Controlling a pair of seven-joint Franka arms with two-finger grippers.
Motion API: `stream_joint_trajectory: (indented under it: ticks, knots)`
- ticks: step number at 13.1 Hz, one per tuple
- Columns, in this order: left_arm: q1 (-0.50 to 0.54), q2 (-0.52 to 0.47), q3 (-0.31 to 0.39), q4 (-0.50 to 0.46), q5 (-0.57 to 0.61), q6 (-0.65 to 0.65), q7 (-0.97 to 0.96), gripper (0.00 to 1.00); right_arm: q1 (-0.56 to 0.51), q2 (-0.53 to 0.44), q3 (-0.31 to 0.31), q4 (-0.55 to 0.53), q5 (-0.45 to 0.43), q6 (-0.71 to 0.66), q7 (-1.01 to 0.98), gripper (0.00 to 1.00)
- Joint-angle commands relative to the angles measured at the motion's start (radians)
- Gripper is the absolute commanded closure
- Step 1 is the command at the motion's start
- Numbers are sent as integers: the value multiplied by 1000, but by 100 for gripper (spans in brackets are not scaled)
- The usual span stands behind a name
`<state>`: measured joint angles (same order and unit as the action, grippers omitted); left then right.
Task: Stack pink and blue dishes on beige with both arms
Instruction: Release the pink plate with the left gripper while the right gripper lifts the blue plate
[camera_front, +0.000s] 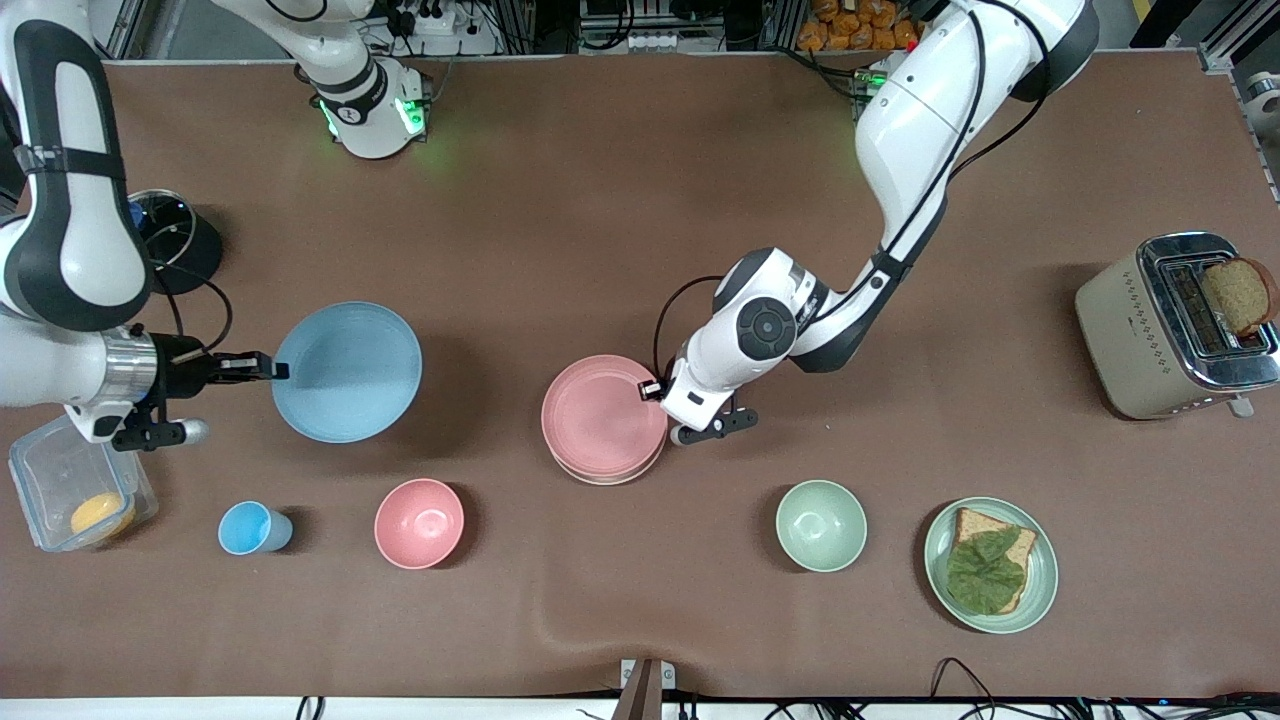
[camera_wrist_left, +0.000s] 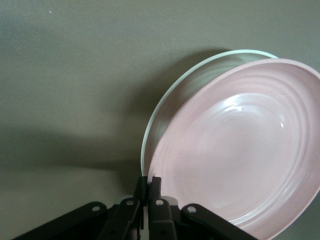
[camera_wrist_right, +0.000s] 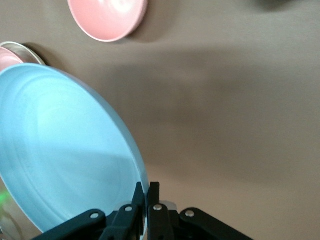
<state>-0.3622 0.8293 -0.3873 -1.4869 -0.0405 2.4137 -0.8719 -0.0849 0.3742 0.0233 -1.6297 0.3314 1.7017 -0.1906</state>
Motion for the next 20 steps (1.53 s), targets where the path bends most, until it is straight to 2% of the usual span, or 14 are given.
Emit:
stream_joint_trajectory:
  ticks: [1,2,3,4,5,9,11,14,18,20]
  knots:
    - [-20,21,13,30,16,10,-27,97,45,32,-5,25,35,4,100,100]
    - [-20,22,13,28,16,10,-35,79,47,40,-5,34,64,6,121,100]
    - [-20,24,13,28,16,10,-42,56,47,40,-5,36,96,6,123,100]
    - [-20,24,13,28,13,10,-47,18,54,40,-5,36,133,6,125,100]
    - [-17,16,13,28,17,10,-44,0,72,46,-5,36,156,12,135,100]
    - [58,-89,16,21,54,-34,-27,0,108,49,-5,31,153,61,218,100]
    - [101,-183,16,19,106,-152,25,0,109,57,-5,33,169,70,243,100]
    - [234,-336,8,19,105,-362,89,0,195,75,-5,33,172,154,374,100]
    - [383,-548,5,-1,93,-747,243,0,328,141,-5,33,167,330,566,100]
    - [451,-625,5,-1,93,-832,356,0,364,169,-6,33,158,363,596,100]
